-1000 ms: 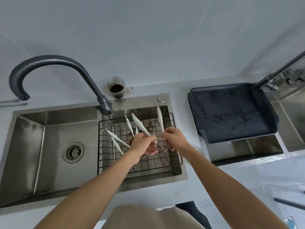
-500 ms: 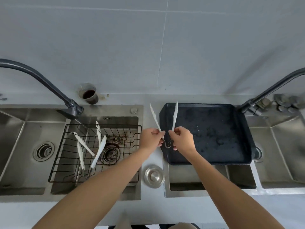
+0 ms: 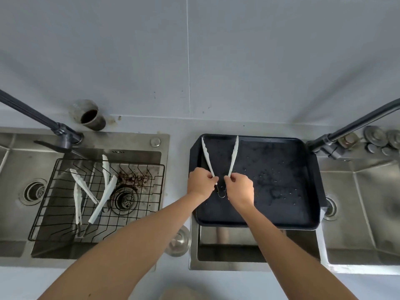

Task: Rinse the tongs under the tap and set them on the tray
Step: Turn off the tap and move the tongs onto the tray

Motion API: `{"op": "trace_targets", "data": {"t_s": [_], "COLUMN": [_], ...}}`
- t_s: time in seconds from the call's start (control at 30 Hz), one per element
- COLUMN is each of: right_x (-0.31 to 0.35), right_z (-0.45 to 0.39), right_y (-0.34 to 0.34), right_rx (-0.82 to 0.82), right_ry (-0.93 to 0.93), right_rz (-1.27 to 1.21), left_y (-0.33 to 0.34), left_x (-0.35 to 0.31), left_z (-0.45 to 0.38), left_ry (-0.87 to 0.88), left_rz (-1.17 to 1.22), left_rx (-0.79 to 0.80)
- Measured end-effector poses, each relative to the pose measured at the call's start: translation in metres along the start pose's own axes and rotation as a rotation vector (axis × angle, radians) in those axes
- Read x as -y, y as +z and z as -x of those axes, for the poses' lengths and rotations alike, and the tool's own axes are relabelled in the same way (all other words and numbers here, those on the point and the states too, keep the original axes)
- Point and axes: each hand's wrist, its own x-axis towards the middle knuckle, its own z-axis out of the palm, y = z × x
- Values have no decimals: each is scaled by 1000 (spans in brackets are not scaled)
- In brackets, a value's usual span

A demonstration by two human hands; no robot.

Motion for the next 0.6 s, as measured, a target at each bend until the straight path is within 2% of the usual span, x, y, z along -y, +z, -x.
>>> {"op": "trace_targets", "data": {"t_s": [0.3, 0.6], "right_x": [6, 8], "right_z": [-3, -5], "right_y": [2, 2], "right_rx": [-21, -13], "right_ry": [-6, 22], "right_rz": [-73, -60], "left_y": [-2, -10], "left_x": [-1, -7], "left_z": [-9, -14], "left_ry": [33, -26], "left_rz": [-81, -61], "left_rx": [4, 61]}}
